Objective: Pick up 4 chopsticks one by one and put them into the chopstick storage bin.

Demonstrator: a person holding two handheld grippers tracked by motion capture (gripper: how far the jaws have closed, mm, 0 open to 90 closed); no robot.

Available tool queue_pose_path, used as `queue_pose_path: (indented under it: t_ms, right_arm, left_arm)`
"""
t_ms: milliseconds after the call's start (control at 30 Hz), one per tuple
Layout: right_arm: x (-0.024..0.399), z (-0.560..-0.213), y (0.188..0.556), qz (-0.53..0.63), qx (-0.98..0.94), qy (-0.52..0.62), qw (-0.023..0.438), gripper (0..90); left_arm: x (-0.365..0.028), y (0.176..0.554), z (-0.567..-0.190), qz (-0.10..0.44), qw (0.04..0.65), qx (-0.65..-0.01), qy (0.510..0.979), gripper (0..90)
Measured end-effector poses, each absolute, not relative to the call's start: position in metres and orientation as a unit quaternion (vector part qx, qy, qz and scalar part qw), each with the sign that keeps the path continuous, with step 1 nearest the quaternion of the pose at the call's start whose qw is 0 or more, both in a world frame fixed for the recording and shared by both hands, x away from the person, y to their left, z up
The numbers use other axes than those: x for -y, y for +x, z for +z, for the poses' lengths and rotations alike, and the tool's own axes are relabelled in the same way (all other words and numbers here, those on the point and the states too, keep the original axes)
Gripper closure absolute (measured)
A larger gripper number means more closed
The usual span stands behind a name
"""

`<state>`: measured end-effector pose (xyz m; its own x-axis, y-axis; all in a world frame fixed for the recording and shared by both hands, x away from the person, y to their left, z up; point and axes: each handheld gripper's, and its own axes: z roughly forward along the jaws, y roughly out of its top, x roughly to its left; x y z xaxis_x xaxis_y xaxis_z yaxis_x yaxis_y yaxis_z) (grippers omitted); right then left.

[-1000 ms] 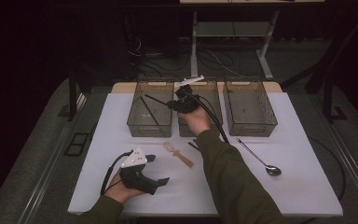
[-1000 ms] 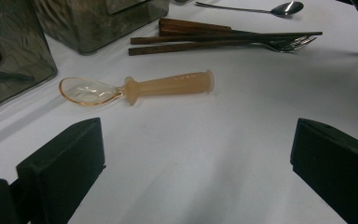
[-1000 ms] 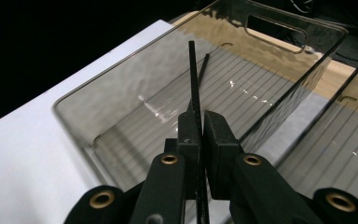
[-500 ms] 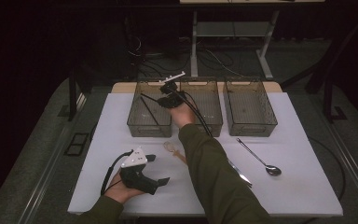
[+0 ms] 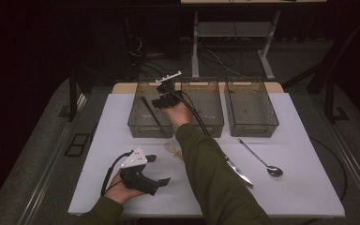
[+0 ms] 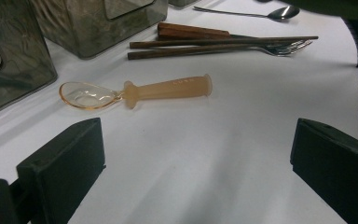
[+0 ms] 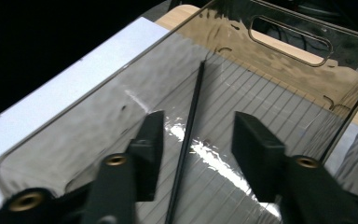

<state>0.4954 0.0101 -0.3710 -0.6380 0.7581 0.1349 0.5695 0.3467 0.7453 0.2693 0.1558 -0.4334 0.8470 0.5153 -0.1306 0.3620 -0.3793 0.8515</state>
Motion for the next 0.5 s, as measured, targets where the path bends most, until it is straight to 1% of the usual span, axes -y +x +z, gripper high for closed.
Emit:
queue_pose_path:
  t_ms: [100, 200, 267, 433, 500]
  right_arm:
    - [-0.006, -0.366, 0.491, 0.412, -0.808, 0.405, 0.113, 45.5]
    - [0.0, -0.362, 0.486, 0.429, -0.804, 0.398, 0.101, 36.0]
    - [0.002, -0.359, 0.482, 0.436, -0.804, 0.392, 0.103, 32.9]
    - [0.012, -0.351, 0.468, 0.43, -0.801, 0.391, 0.143, 28.7]
    - [0.016, -0.349, 0.465, 0.436, -0.799, 0.391, 0.132, 25.2]
  left_arm:
    - [-0.156, 0.27, -0.433, 0.08, 0.488, -0.263, 0.828, 1.6]
    - [-0.156, 0.27, -0.433, 0.081, 0.488, -0.261, 0.829, 1.6]
    - [-0.156, 0.27, -0.433, 0.081, 0.487, -0.261, 0.829, 1.6]
    - [-0.155, 0.27, -0.434, 0.083, 0.488, -0.259, 0.829, 1.6]
    - [-0.155, 0.269, -0.434, 0.082, 0.488, -0.261, 0.829, 1.6]
